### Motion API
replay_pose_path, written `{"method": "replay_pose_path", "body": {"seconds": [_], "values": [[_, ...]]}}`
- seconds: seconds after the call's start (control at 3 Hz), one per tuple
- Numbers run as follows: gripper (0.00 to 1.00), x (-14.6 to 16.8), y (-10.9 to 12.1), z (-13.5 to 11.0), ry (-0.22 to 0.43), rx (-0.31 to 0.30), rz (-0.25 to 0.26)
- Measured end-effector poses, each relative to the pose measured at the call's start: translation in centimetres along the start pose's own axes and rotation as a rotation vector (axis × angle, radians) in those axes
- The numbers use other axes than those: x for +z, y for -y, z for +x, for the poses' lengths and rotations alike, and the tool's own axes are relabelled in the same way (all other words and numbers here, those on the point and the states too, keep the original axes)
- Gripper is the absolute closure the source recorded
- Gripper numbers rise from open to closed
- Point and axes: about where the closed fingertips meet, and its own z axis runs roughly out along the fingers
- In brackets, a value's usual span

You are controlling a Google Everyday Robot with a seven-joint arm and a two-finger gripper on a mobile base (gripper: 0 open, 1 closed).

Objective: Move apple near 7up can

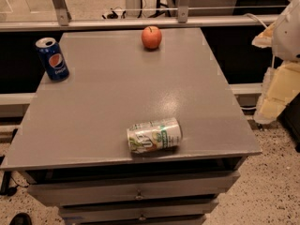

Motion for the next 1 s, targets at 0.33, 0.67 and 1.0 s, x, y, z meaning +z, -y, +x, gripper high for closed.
{"method": "replay_pose_path", "body": {"seconds": [0.33, 0.67, 1.0], "values": [[0.0, 0.0, 0.1, 0.0, 0.002, 0.0, 0.004], [0.0, 1.1, 3.4, -0.4, 0.052, 0.03, 0.05], [0.0, 3.0, 9.4, -1.3, 0.141, 0.082, 0.09]]}}
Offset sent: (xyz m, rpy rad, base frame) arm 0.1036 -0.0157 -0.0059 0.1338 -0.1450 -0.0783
